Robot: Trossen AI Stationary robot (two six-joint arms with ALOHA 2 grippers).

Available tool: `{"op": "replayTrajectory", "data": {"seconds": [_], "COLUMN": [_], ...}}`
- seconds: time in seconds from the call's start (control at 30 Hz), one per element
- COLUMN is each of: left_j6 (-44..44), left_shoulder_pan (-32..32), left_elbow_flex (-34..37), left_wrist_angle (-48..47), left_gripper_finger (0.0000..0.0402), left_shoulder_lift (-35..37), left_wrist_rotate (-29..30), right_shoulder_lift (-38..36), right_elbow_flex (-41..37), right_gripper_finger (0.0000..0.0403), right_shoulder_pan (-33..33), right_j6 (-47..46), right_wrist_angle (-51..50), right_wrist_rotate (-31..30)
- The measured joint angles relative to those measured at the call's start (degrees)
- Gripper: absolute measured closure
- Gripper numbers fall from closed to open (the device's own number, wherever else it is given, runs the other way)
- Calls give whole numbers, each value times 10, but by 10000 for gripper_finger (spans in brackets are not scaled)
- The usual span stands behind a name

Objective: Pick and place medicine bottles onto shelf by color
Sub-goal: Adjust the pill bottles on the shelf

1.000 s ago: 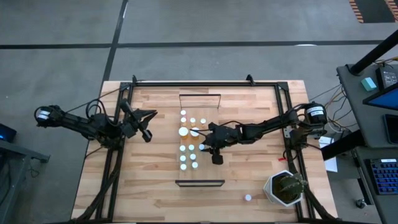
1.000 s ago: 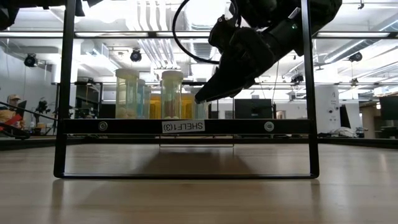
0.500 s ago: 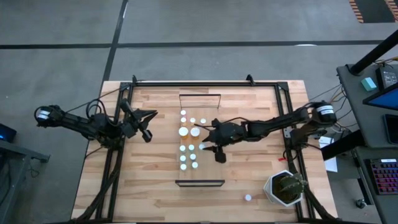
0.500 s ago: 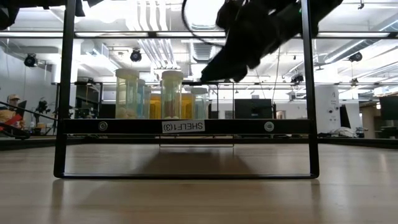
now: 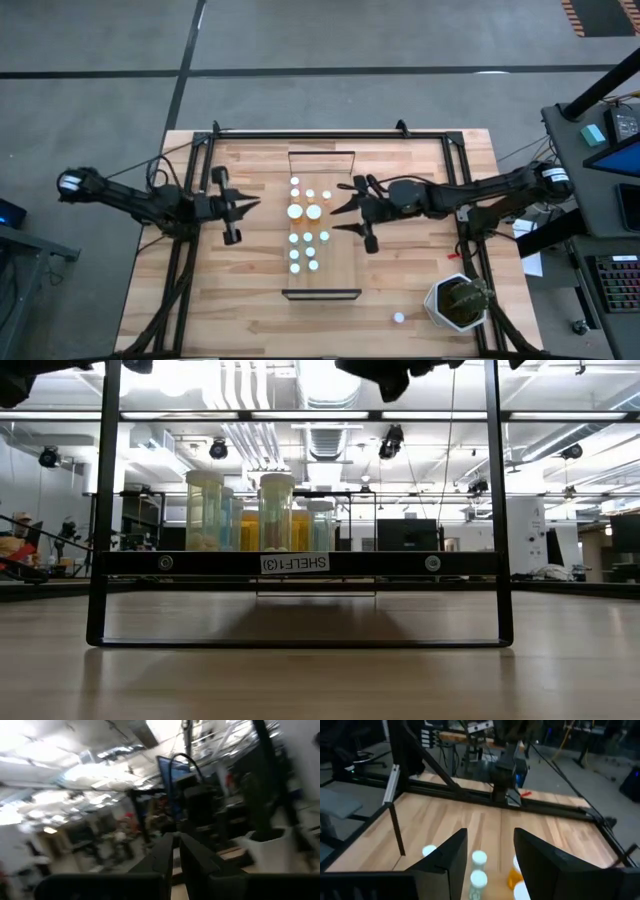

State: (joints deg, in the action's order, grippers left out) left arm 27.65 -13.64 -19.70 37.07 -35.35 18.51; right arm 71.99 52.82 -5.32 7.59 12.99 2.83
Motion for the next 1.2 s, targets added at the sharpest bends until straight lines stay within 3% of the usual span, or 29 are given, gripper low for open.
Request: {"op": "replayTrajectory", "data": {"seconds": [0.23,0.5,0.83,1.2], "left_j6": [-127,-154,-152,-16], "left_shoulder_pan": [-3,-39,-64,-63], "left_elbow_flex": [-23,-81,-117,-123], "left_wrist_angle": [1,1,0,-1], "left_gripper_finger": [386,386,386,386], "left_shoulder_lift": [-51,-113,-161,-125], "left_wrist_rotate": [-23,-23,-24,-14], "right_shoulder_lift": [3,-26,-6,68], "right_elbow_flex": [-1,9,177,282], "right_gripper_finger": [257,258,257,257], "right_shoulder_pan": [-27,-82,-164,-171], "right_j6": [13,1,-188,-416], "right_wrist_angle": [12,-49,-388,-578], "right_wrist_rotate": [0,-60,-89,-87]}}
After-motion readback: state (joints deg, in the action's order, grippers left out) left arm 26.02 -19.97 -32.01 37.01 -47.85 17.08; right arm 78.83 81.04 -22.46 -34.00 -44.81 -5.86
